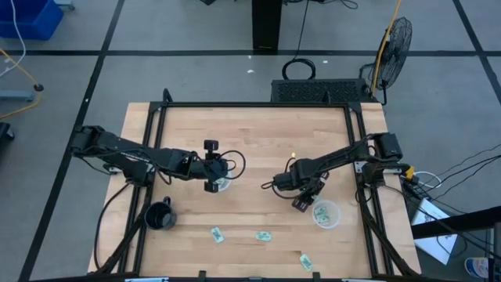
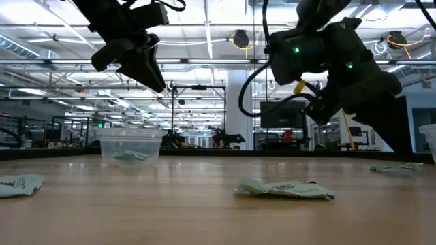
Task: Pick and place Stevia / Truvia into bins
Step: Put the green stevia packet into the right transparent container
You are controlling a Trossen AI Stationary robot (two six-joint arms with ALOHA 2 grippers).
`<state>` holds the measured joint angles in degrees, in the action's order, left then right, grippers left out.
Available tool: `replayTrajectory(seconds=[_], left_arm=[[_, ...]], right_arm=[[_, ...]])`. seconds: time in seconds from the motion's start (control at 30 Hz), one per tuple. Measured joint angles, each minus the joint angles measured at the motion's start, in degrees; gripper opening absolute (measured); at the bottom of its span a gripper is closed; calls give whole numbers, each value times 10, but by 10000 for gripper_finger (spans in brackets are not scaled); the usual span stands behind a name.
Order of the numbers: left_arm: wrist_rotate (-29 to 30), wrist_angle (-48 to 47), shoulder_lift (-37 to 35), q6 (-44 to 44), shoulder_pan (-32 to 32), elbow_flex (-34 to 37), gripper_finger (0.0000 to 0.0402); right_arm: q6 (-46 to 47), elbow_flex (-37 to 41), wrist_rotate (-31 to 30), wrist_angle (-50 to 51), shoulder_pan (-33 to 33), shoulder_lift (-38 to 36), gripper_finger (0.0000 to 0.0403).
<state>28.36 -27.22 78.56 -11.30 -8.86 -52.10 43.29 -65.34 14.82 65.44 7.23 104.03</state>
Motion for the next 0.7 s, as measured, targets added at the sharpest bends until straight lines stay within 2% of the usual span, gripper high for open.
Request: replayTrajectory(seconds=[0.43, 0.57, 0.7], left_arm=[[0, 1, 0, 1, 0, 0, 104], [0, 1, 0, 0, 0, 0, 104], [0, 4, 0, 0, 0, 0, 104]], right_arm=[[-22, 66, 3, -83, -8, -3, 159], [-22, 70, 5, -88, -8, -3, 134], [-36, 71, 6, -93, -12, -13, 86]])
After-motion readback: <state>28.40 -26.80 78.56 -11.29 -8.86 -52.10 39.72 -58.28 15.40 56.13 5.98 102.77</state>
